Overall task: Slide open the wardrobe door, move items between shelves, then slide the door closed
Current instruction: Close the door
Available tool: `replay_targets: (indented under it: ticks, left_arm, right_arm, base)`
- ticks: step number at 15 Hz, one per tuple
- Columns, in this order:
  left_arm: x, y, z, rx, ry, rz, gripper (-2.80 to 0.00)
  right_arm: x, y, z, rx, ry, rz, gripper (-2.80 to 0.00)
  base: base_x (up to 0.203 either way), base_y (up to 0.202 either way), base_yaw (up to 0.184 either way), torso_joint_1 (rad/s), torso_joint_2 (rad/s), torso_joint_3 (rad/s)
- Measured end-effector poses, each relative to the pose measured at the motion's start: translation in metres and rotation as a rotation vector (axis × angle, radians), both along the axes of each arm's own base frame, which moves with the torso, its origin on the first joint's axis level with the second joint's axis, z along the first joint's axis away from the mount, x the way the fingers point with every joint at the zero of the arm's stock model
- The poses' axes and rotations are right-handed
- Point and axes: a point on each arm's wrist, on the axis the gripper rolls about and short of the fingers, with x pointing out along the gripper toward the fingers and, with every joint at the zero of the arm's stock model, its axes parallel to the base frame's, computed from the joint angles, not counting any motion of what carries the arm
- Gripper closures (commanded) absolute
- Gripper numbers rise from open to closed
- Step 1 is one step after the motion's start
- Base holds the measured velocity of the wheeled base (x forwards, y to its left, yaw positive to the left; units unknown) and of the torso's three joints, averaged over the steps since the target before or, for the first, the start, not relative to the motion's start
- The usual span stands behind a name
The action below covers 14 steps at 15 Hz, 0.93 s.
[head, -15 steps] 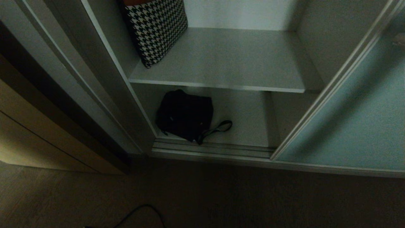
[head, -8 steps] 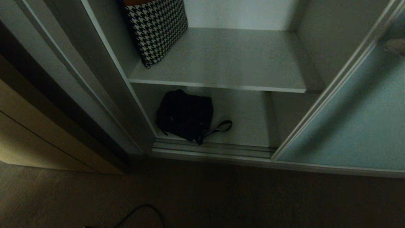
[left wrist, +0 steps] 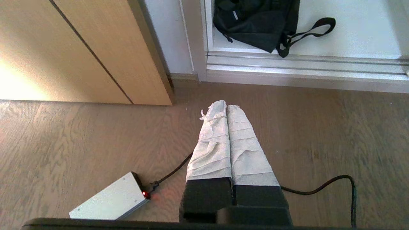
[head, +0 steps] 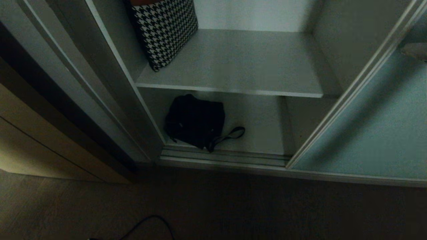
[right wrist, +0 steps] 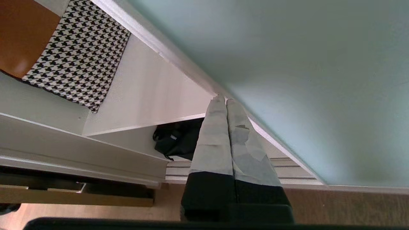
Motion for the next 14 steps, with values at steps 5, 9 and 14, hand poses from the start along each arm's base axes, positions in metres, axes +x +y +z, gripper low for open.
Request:
replay_targets:
  ticks: [5, 9, 14]
  left_arm:
    - [0.0, 0.0, 0.0, 0.0, 0.0, 0.0, 0.0]
    - [0.0, 0.0, 0.0, 0.0, 0.0, 0.0, 0.0]
    - [0.0, 0.0, 0.0, 0.0, 0.0, 0.0, 0.0]
  right_arm:
    - [0.006, -0.001, -0.004, 0.001, 0.012, 0.001, 0.0]
    - [0.011, -0.002, -0.006, 0.0, 0.007, 0.003, 0.0]
    - [0.015, 0.0, -0.009, 0.001, 0.017, 0.018, 0.0]
  base:
    - [0.0, 0.0, 0.0, 0.0, 0.0, 0.0]
    - [0.0, 0.0, 0.0, 0.0, 0.0, 0.0]
    - [0.0, 0.0, 0.0, 0.0, 0.0, 0.0]
